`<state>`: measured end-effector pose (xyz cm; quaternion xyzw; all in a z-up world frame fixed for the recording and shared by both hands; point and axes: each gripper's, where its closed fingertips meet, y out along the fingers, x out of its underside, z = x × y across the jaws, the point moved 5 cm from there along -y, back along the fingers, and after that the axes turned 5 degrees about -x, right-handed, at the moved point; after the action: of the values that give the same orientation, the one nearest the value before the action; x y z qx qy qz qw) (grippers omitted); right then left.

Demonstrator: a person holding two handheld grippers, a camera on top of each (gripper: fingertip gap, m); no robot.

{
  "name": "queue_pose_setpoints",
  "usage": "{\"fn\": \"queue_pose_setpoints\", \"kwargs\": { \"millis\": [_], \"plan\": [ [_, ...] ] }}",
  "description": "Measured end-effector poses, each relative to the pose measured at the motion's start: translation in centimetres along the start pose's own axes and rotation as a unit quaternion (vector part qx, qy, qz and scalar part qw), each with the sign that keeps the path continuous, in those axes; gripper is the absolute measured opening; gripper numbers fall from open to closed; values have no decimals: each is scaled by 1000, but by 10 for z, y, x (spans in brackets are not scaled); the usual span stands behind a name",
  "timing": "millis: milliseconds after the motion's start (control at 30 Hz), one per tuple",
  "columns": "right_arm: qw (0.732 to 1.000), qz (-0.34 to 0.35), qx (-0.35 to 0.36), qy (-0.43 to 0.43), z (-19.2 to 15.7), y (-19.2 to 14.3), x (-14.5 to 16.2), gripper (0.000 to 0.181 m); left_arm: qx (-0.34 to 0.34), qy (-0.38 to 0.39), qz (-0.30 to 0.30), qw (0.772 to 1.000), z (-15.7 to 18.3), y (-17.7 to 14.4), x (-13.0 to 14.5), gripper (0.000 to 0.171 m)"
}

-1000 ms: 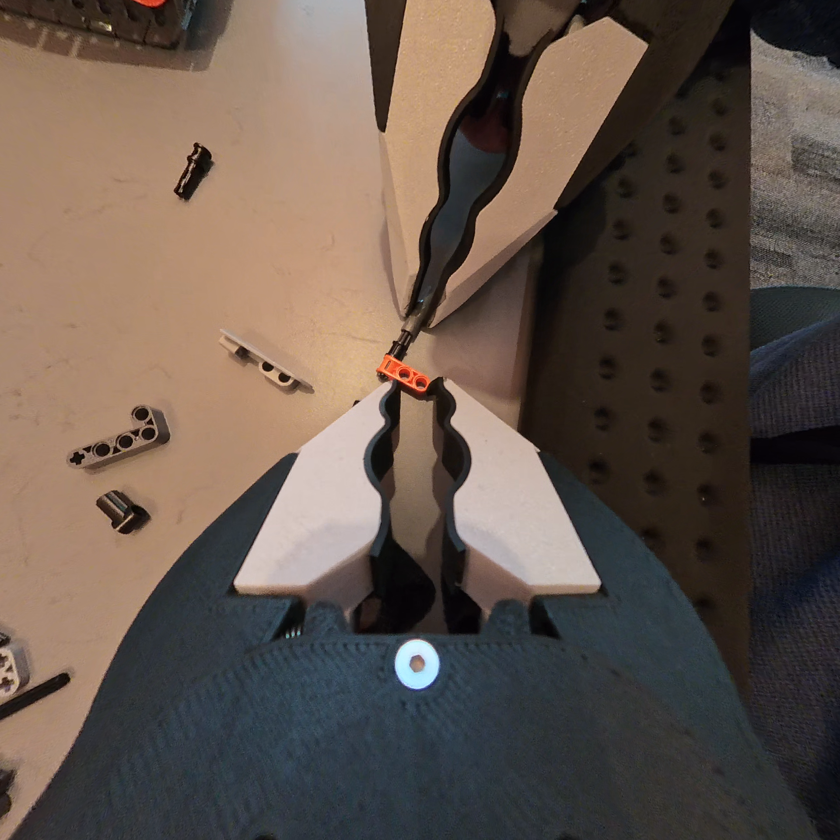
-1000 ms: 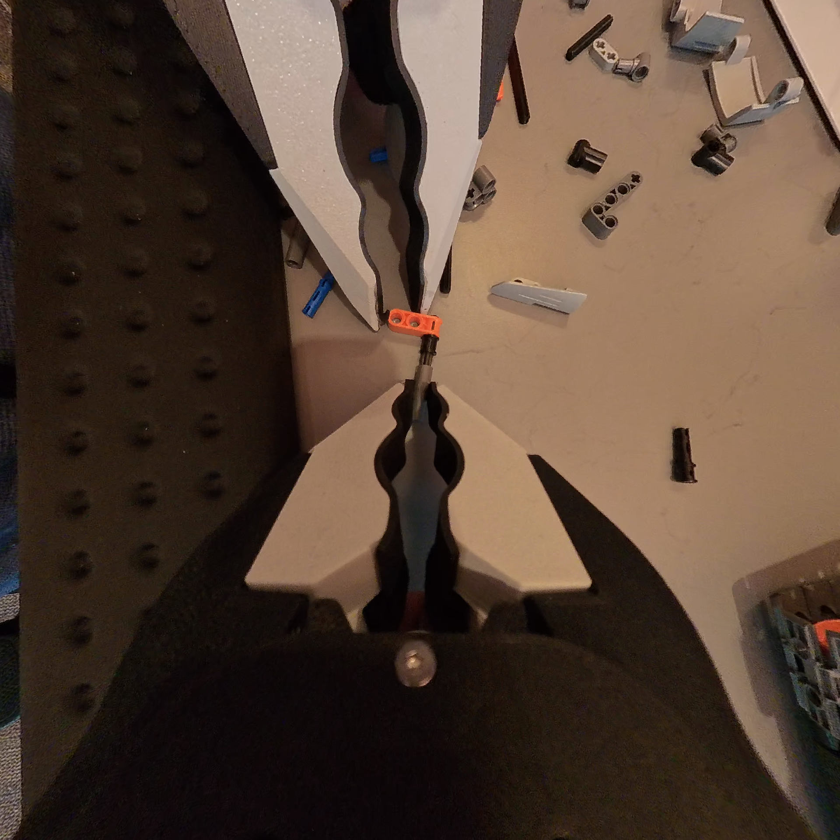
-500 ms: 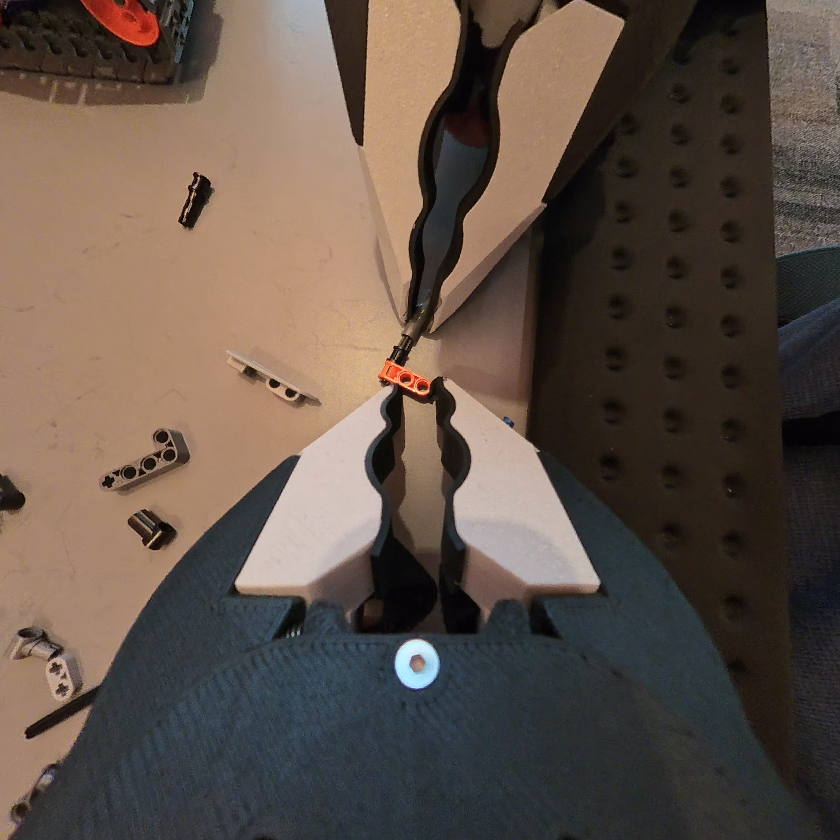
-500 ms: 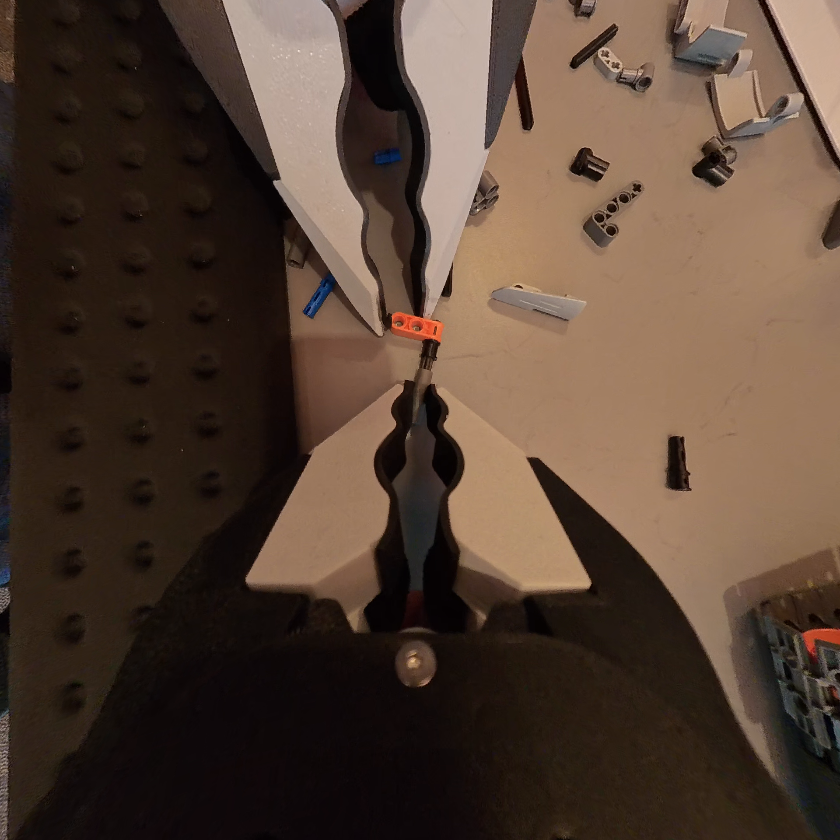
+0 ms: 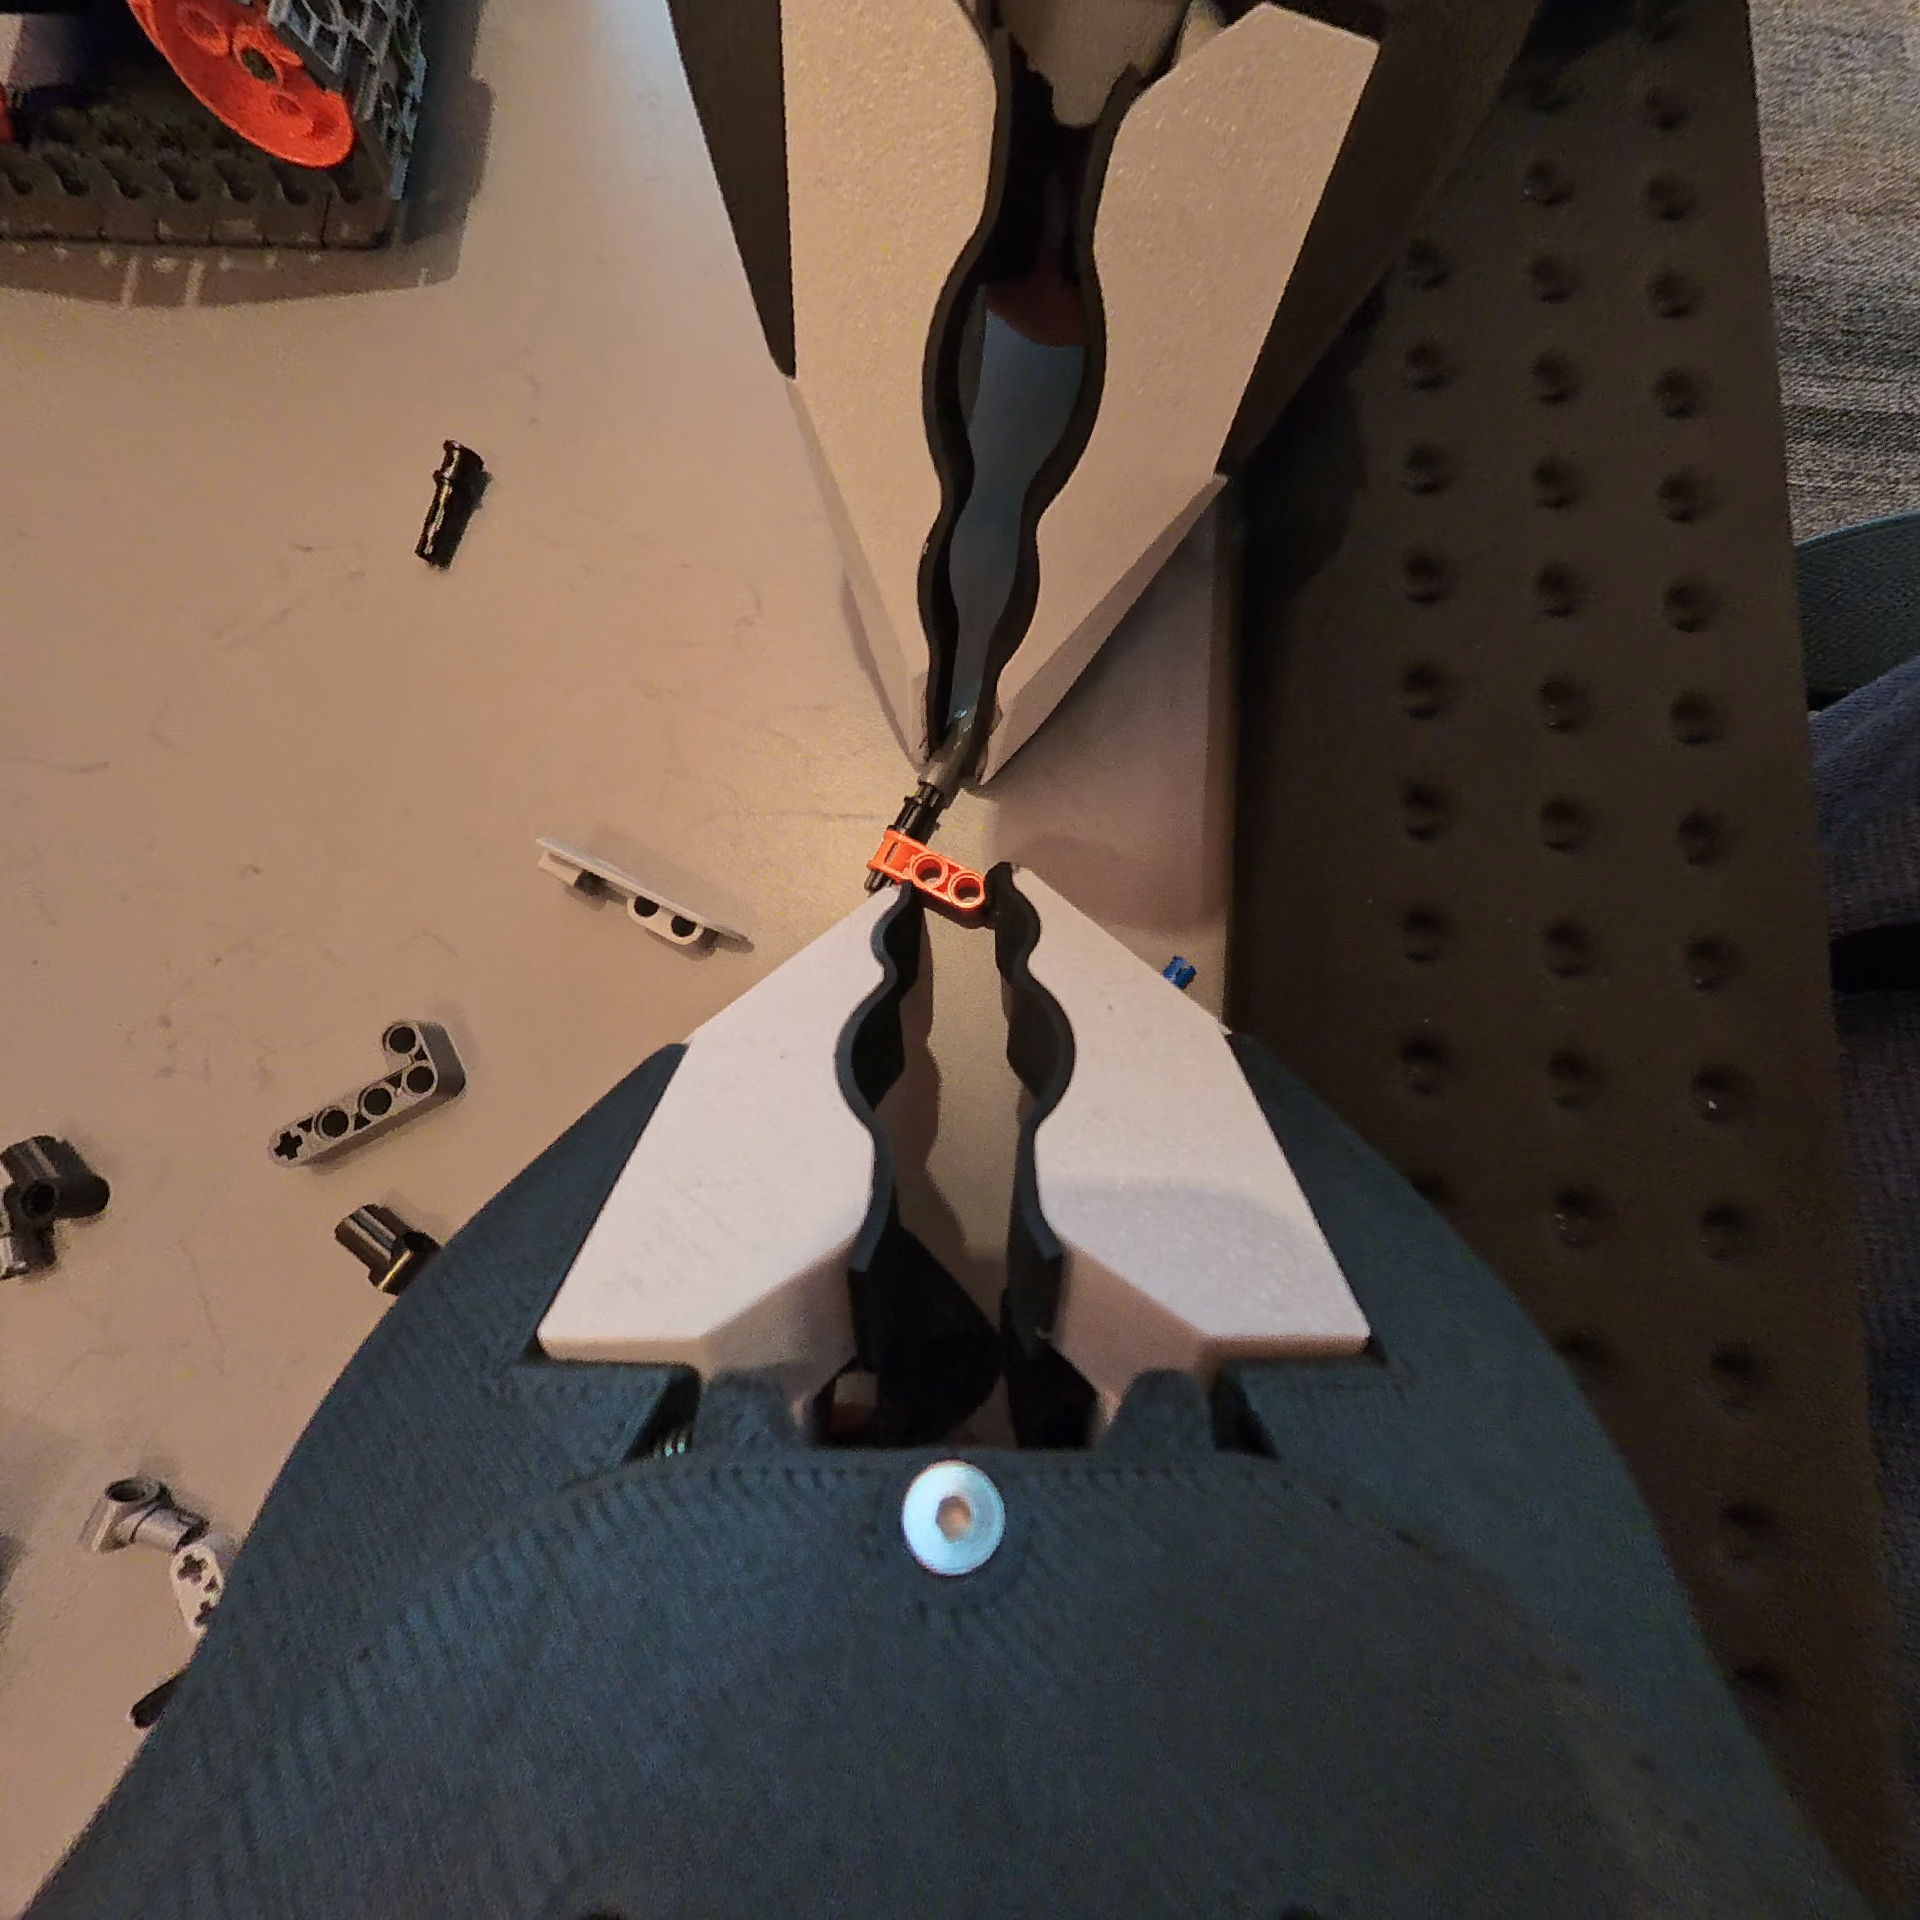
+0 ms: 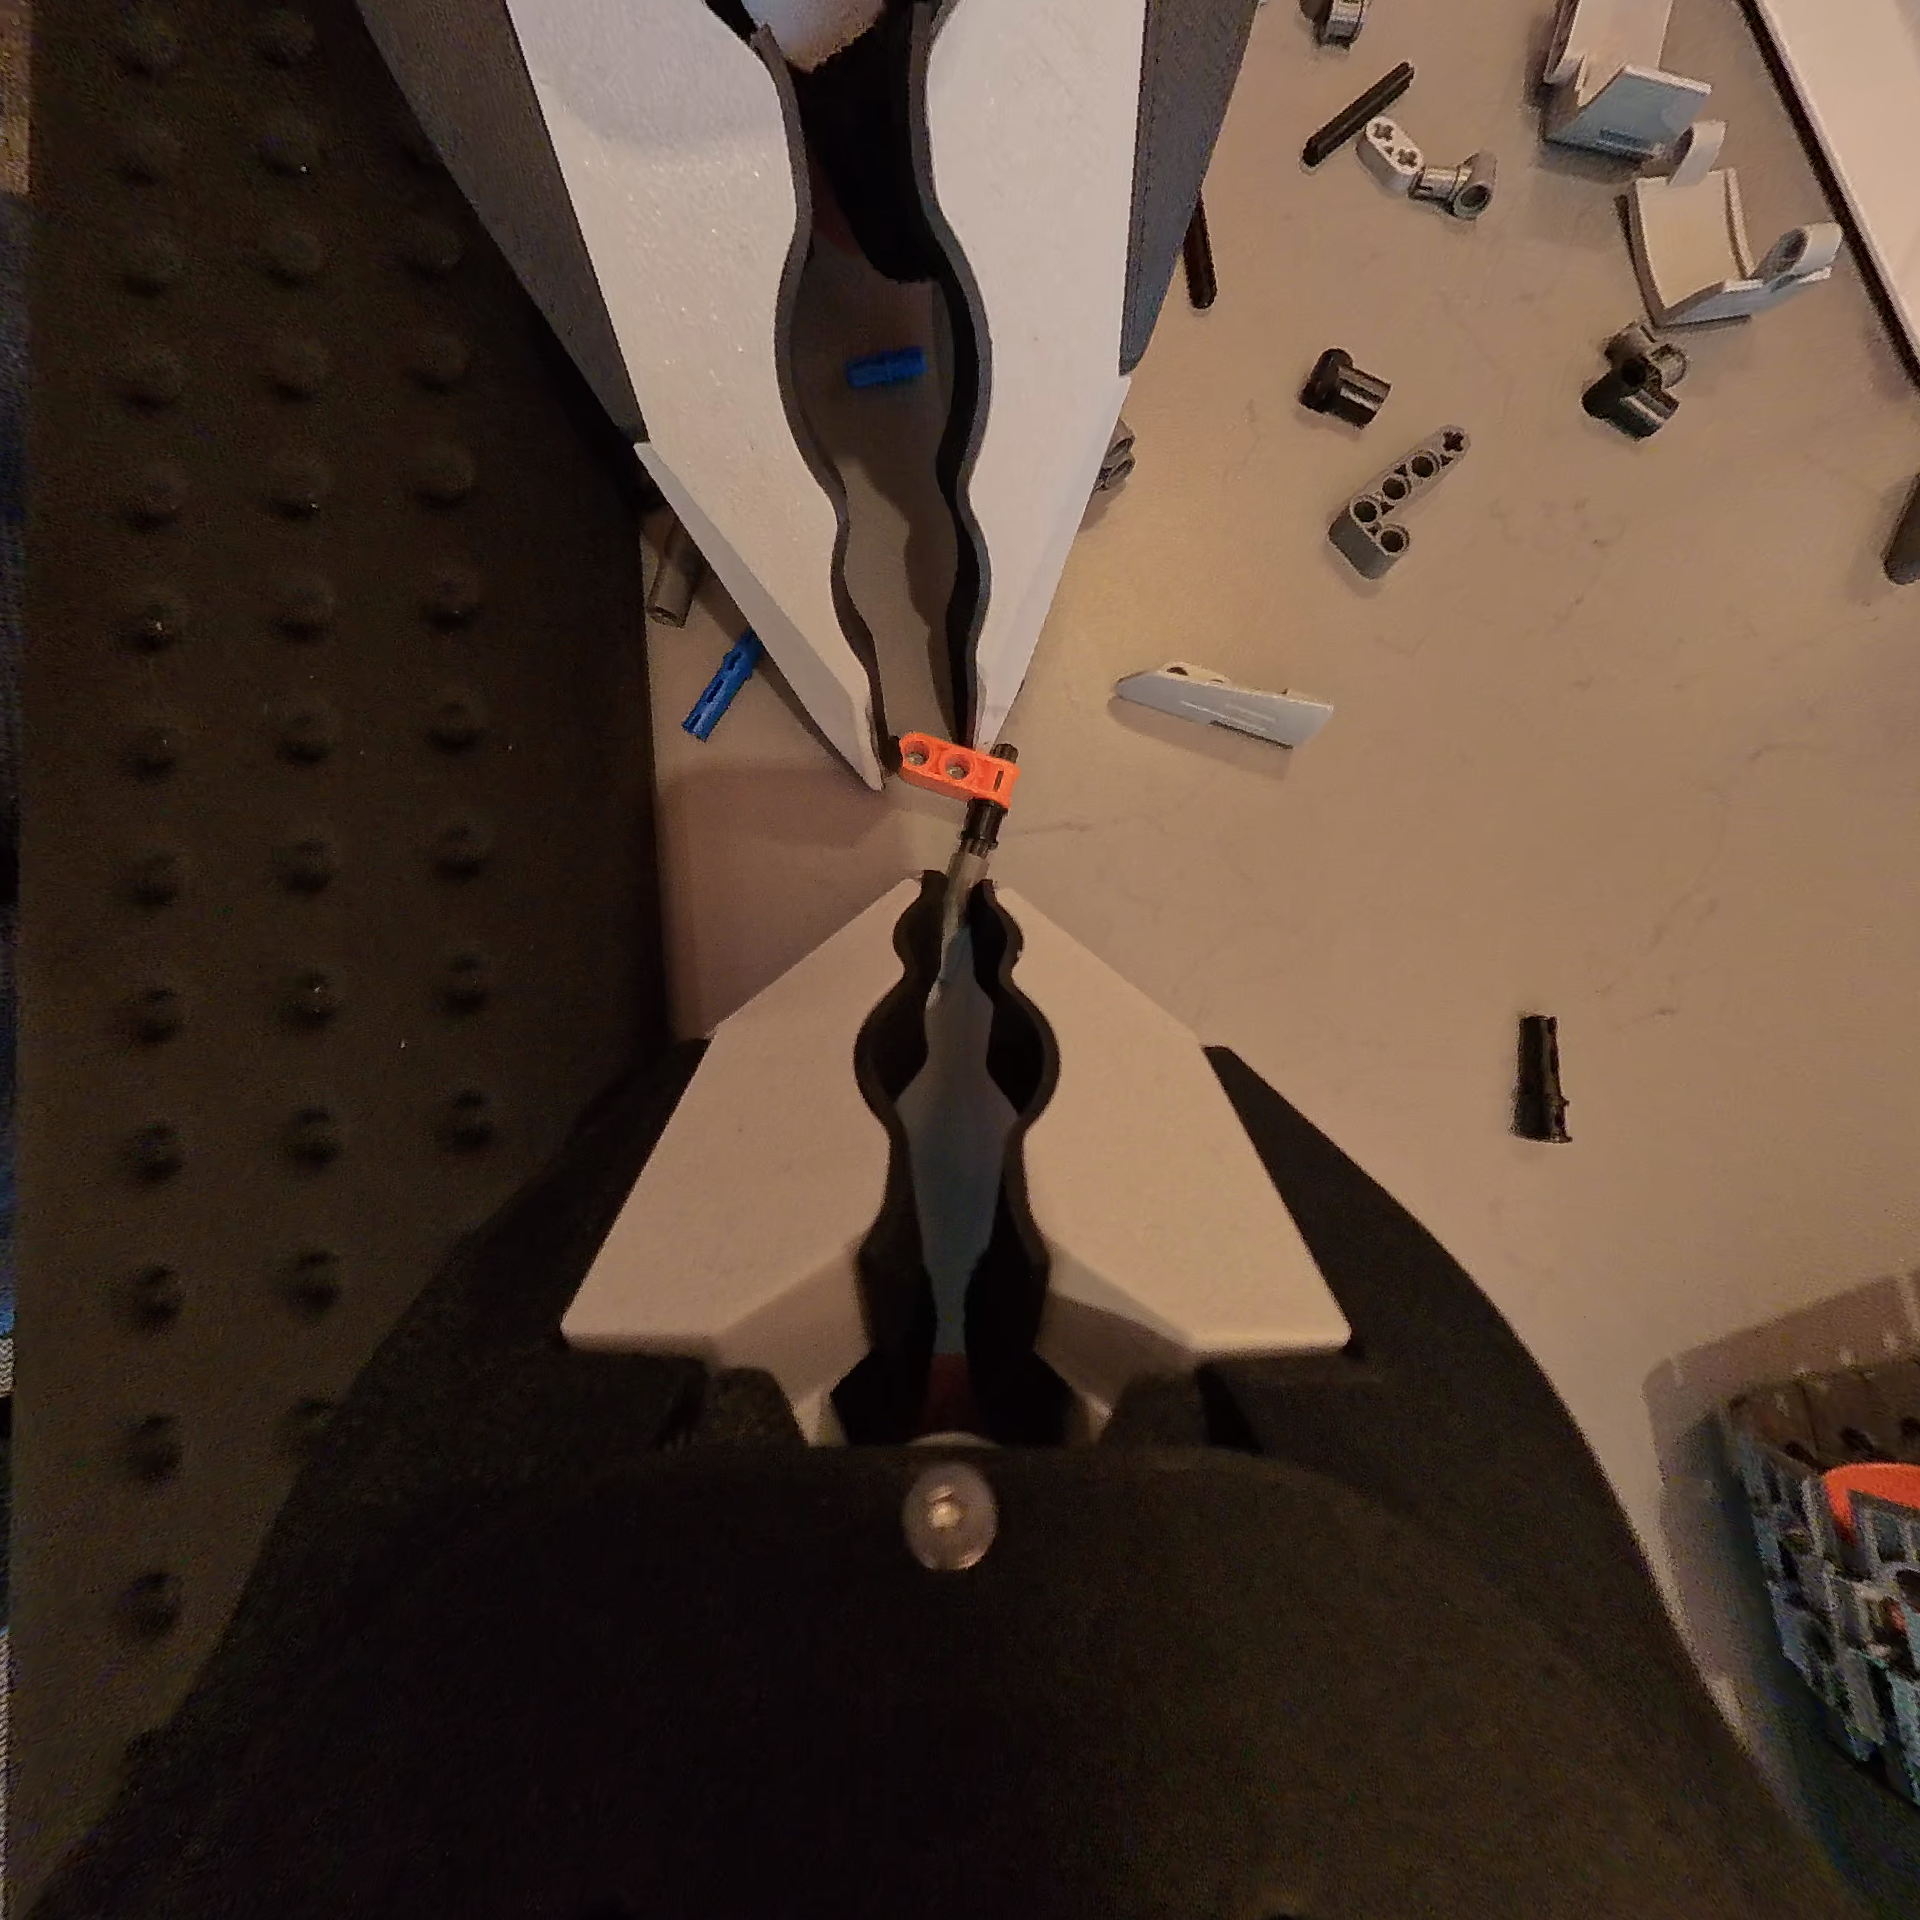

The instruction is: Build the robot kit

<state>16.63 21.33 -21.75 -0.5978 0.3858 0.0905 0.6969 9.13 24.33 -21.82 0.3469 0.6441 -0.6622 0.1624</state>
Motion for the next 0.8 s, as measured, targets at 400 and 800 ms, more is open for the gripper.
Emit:
{"fn": "queue_pose_setpoints", "kwargs": {
  "millis": [400,800],
  "plan": [
    [1000,6,19,15,11,0,-1,3,-11,-4,5,1000,-3,2,0,17],
    [985,159,62,26,22,-39,-33,3,-15,-161,149,976,-23,-44,-20,33]
  ]
}}
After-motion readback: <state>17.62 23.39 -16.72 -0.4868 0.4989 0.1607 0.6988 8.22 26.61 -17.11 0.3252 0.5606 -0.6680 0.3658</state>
